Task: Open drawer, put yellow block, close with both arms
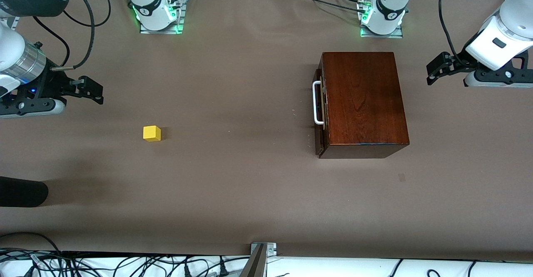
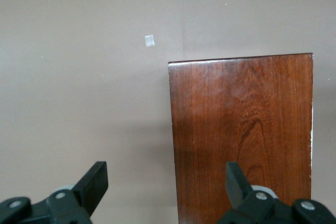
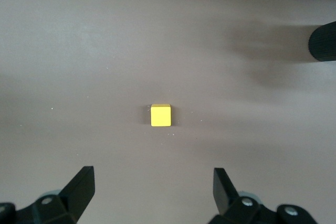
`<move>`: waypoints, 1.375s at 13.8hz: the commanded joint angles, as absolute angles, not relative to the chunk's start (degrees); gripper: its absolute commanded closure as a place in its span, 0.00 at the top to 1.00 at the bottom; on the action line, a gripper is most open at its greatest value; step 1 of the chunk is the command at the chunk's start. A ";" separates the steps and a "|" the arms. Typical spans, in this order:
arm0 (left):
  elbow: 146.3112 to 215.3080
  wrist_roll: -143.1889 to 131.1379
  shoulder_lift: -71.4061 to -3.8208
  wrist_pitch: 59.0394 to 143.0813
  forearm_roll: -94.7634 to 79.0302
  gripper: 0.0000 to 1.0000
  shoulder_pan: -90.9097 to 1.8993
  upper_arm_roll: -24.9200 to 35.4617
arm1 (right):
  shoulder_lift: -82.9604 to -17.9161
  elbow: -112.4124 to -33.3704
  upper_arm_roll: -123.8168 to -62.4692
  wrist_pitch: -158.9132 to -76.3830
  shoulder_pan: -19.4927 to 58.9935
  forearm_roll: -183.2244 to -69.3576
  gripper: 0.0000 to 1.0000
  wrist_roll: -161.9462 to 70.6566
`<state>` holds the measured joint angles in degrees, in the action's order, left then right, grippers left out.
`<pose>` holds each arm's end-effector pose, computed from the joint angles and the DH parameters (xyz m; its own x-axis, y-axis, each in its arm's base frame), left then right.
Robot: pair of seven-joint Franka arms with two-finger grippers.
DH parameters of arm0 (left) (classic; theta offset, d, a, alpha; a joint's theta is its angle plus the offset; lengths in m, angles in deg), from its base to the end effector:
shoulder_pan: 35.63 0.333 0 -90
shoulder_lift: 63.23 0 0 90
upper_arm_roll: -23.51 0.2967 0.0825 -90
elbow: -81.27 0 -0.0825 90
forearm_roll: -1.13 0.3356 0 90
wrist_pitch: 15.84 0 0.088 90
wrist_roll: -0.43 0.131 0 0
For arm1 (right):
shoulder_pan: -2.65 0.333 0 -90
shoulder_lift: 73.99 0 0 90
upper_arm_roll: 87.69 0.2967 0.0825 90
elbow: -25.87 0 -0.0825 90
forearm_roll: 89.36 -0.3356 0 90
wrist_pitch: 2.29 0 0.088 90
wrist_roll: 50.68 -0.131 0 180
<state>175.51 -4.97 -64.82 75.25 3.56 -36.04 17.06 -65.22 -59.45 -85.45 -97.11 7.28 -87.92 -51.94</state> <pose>0.4947 -0.0547 0.5655 0.9994 -0.0262 -0.0230 -0.0273 -0.9985 -0.0478 0.5536 0.0621 0.5422 0.9950 0.0993 0.0133 0.0991 -0.9949 0.0188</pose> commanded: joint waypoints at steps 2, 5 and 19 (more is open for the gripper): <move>173.47 -5.46 -63.85 73.81 2.36 1.00 -36.07 16.92 | -65.73 -59.04 -85.23 -96.51 6.96 -88.39 1.00 -51.91; 173.47 -5.46 -63.85 73.81 2.36 1.00 -36.07 16.92 | -65.64 -59.04 -85.23 -96.42 6.96 -88.48 1.00 -51.91; 173.21 -5.64 -60.79 59.21 -4.30 1.00 -36.07 7.00 | -65.64 -59.04 -85.32 -96.60 6.96 -88.48 1.00 -51.91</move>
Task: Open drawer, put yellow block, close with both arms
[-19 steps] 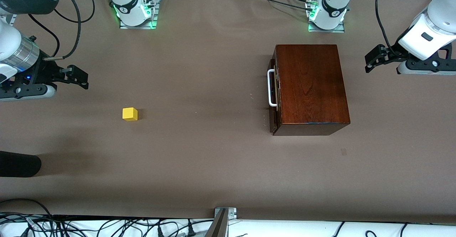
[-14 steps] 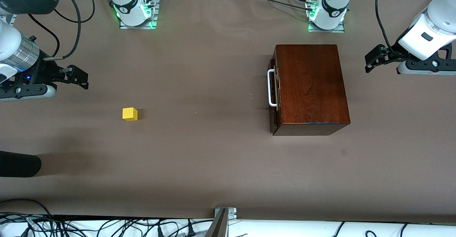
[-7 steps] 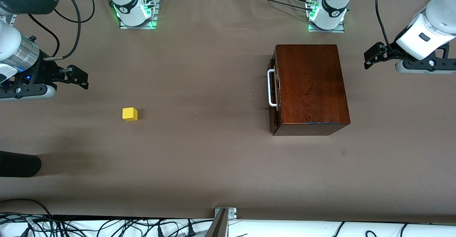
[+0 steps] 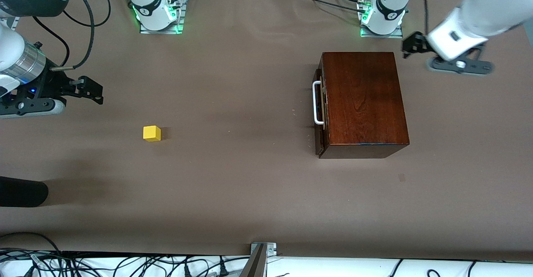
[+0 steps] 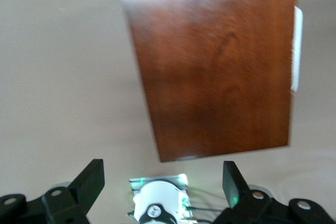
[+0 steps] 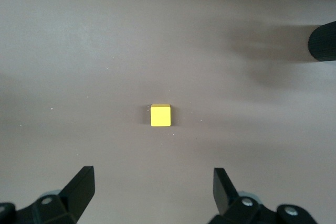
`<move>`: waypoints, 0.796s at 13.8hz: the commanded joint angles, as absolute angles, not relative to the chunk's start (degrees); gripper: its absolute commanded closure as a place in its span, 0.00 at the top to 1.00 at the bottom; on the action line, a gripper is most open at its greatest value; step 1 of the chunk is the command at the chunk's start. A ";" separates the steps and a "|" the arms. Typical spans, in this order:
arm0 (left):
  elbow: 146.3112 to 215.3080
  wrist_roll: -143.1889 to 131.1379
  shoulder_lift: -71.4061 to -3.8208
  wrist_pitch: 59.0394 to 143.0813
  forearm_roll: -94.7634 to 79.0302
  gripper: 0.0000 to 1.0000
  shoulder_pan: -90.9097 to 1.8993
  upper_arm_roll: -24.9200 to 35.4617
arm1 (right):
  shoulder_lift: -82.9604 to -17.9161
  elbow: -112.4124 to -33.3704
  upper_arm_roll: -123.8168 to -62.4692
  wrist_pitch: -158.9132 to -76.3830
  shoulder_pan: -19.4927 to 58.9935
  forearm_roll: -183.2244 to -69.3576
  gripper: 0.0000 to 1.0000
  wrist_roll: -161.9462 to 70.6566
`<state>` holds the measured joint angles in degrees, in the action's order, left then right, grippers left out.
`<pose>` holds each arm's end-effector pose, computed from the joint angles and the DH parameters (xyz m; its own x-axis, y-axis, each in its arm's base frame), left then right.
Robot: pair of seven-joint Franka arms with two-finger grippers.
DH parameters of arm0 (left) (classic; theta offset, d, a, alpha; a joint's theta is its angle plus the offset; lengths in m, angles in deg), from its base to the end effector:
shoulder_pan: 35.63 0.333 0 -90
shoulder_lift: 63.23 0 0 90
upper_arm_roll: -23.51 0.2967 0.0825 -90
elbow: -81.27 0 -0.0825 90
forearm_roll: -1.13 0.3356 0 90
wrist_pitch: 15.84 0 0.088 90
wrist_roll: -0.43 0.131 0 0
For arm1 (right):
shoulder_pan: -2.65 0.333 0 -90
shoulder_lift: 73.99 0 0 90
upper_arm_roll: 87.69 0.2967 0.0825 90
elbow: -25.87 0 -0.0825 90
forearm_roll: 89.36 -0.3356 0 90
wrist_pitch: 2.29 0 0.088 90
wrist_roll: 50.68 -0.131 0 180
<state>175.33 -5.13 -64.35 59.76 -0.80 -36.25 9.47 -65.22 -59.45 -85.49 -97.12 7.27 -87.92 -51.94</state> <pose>0.4446 -0.1225 0.5449 0.9416 -0.1533 -0.2999 -0.1608 -0.9870 -0.0002 0.5537 0.0616 0.5422 0.9950 0.0985 0.0134 0.0982 -0.9950 0.0189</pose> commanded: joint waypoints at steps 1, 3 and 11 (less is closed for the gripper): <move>172.51 -5.90 -59.12 61.74 -5.19 1.00 -36.16 6.20 | -65.64 -59.04 -85.32 -96.60 6.96 -88.48 1.00 -51.91; 172.24 -11.05 -55.61 67.28 -5.03 1.00 -36.60 2.35 | -65.64 -59.04 -85.32 -96.60 6.96 -88.48 1.00 -51.91; 175.22 -39.37 -44.34 82.85 3.14 1.00 -49.77 -2.16 | -65.64 -59.04 -85.32 -96.69 6.96 -88.48 1.00 -51.91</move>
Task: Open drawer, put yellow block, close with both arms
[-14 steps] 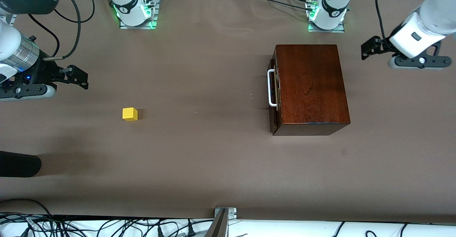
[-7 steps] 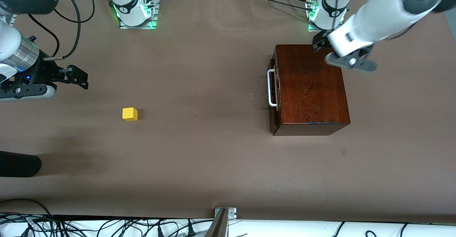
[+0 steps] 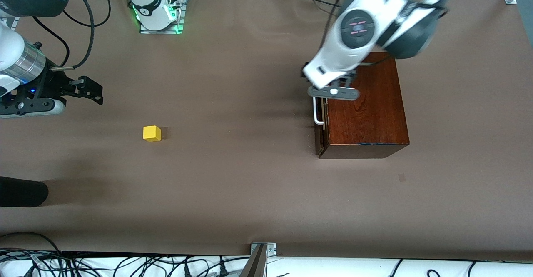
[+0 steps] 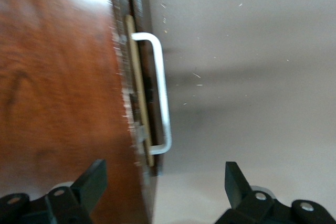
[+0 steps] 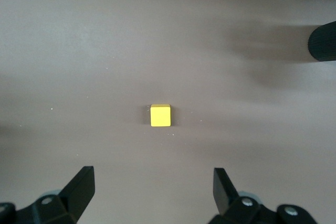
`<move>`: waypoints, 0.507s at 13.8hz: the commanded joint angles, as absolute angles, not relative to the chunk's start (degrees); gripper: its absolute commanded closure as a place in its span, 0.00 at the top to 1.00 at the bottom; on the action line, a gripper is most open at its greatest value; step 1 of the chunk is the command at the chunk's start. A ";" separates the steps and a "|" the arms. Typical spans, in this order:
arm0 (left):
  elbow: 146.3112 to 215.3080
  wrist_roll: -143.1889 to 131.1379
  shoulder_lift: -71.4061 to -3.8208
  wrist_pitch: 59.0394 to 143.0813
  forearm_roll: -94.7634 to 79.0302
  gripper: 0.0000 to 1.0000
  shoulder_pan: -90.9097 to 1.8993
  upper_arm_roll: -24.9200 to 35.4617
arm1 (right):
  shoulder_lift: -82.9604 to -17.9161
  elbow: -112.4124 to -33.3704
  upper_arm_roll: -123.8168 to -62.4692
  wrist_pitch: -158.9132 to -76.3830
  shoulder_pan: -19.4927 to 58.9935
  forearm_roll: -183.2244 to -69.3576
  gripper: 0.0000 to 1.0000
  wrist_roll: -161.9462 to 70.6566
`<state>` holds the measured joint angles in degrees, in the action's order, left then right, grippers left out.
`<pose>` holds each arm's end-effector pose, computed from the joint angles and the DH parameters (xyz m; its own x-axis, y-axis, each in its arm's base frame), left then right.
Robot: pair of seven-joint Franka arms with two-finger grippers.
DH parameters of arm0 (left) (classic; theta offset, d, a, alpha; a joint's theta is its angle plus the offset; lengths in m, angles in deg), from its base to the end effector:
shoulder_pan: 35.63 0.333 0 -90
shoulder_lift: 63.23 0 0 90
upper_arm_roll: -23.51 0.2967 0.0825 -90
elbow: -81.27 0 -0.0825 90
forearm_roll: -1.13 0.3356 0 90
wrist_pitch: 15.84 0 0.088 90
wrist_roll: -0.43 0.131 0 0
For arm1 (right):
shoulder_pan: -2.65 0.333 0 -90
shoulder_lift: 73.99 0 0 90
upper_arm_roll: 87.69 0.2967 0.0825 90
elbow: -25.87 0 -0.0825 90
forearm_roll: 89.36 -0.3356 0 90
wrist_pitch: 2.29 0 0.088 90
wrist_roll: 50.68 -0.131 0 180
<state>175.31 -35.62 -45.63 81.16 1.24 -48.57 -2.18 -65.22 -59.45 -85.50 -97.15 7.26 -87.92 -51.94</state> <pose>0.4508 -0.3337 0.4102 0.9659 -0.0371 -0.2563 -0.0455 -0.9986 -0.0266 0.5538 0.0614 0.5423 0.9951 0.0981 0.0140 0.0979 -0.9950 0.0189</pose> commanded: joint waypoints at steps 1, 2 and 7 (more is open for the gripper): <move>176.53 -40.69 -43.90 85.21 5.76 1.00 -50.83 -2.16 | -65.64 -59.04 -85.32 -96.69 6.96 -88.48 1.00 -51.91; 177.94 -41.84 -43.29 87.15 8.31 1.00 -51.53 -2.16 | -65.64 -59.04 -85.32 -96.69 6.96 -88.48 1.00 -51.91; 181.63 -44.48 -41.09 93.92 12.64 1.00 -51.71 -2.16 | -65.64 -59.04 -85.59 -96.07 6.87 -88.74 1.00 -51.91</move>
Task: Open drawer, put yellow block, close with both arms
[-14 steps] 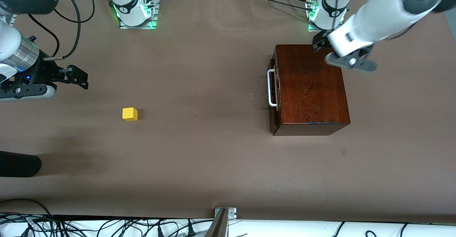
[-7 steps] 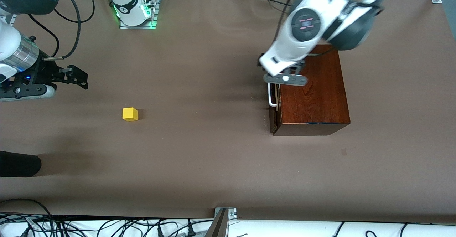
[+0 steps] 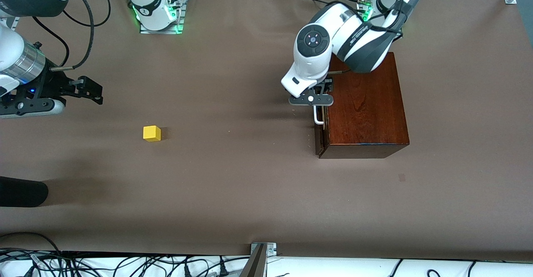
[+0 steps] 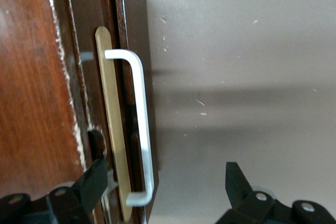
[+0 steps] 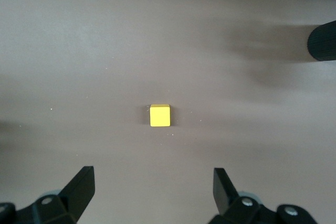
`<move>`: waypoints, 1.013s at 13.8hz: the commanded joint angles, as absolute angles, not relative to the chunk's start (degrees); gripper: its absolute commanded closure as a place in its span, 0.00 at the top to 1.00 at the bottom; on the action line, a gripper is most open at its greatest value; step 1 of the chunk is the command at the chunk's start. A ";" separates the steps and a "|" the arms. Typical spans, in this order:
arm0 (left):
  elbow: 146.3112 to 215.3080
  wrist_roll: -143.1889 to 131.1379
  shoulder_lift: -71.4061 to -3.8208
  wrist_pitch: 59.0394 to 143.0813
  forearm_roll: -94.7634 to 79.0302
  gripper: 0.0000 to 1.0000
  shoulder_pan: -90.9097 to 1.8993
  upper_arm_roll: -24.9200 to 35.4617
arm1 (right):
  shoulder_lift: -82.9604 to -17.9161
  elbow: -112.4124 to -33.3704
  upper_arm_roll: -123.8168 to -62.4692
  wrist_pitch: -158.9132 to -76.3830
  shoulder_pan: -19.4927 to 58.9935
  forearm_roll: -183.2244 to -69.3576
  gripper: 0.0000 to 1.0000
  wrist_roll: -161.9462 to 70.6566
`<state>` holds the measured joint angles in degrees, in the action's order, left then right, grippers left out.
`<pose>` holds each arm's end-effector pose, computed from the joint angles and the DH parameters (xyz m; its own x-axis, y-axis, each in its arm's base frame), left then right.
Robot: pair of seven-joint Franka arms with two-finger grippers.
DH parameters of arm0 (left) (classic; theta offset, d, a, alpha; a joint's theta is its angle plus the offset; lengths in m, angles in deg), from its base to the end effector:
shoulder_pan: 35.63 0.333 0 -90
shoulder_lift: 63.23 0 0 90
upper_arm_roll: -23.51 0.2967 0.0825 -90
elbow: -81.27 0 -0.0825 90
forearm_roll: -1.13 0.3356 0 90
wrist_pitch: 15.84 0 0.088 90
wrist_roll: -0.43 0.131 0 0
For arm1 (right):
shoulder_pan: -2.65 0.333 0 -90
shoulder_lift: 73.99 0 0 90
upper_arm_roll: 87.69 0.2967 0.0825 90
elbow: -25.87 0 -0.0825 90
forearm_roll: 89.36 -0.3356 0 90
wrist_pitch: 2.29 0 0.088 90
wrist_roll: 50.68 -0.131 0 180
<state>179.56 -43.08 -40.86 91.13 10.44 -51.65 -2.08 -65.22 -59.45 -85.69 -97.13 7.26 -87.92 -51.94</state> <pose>0.4529 -0.3546 0.3461 0.9876 -0.0074 -0.1569 -0.0262 -0.9926 -0.1184 0.5539 0.0597 0.5422 0.9954 0.0949 0.0136 0.0946 -0.9953 0.0195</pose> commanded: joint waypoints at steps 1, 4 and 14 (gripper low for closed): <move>182.43 -45.18 -41.00 95.24 12.73 1.00 -51.71 -2.16 | -65.73 -59.04 -85.58 -95.98 6.87 -88.74 1.00 -51.91; 183.23 -46.41 -40.12 97.71 12.81 1.00 -51.71 -2.07 | -65.73 -59.04 -85.23 -95.98 6.87 -88.74 1.00 -52.00; 183.23 -54.49 -35.29 101.75 19.49 1.00 -54.34 -2.07 | -65.73 -59.04 -85.06 -96.07 6.96 -88.83 1.00 -52.35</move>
<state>183.02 -51.46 -37.20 100.04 17.02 -53.32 -2.17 -65.22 -59.45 -85.45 -97.02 7.27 -87.93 -51.94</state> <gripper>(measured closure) 0.000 0.000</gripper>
